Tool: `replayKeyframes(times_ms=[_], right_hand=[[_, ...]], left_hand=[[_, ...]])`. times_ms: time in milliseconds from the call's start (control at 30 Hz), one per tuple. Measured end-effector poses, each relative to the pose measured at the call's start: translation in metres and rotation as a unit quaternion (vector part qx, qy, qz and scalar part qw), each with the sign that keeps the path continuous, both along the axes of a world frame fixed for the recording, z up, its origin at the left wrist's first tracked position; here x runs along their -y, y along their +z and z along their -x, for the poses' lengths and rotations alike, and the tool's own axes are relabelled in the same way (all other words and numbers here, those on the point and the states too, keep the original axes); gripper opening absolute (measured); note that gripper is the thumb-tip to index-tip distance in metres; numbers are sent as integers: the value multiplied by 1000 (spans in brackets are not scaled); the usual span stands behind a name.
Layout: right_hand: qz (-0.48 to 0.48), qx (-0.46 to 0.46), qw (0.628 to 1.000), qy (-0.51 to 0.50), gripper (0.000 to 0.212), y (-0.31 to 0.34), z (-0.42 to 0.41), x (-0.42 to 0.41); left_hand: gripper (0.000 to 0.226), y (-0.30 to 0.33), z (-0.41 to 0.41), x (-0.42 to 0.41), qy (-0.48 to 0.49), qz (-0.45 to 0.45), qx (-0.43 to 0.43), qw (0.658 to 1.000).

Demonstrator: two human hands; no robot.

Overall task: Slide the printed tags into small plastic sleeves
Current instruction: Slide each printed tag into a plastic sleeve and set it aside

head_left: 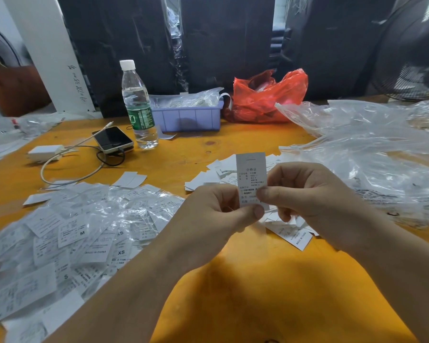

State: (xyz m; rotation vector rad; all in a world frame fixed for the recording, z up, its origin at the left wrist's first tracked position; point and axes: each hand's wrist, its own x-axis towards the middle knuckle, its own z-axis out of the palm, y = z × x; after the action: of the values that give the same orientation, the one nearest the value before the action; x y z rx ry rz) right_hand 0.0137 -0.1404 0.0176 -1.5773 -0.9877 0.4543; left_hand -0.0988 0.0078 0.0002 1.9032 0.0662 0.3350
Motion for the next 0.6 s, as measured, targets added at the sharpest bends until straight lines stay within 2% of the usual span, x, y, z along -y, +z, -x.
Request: replayKeyframes(times_ms=[100,267,400,500,600], right_hand=[[10,-32,999,9,3,-1,-1,0],[-9,-13,1000,-5,27,0,0,0],[-42,-9,998,-36,29,1,0,1],[-54,-20,997,-52,27,3,1,1],[-58,-29,996,-57,24,4,2,1]], left_hand=[[10,-1,-1,-1,12,7,7,1000],[18,-2,-2,-1,18,11,12,1000],[32,-2,-4,-2,34,56,2,998],[13,-2,-4,-4,40,63,-23,997],[12,-3,-4,-5,41,54,-25,997]])
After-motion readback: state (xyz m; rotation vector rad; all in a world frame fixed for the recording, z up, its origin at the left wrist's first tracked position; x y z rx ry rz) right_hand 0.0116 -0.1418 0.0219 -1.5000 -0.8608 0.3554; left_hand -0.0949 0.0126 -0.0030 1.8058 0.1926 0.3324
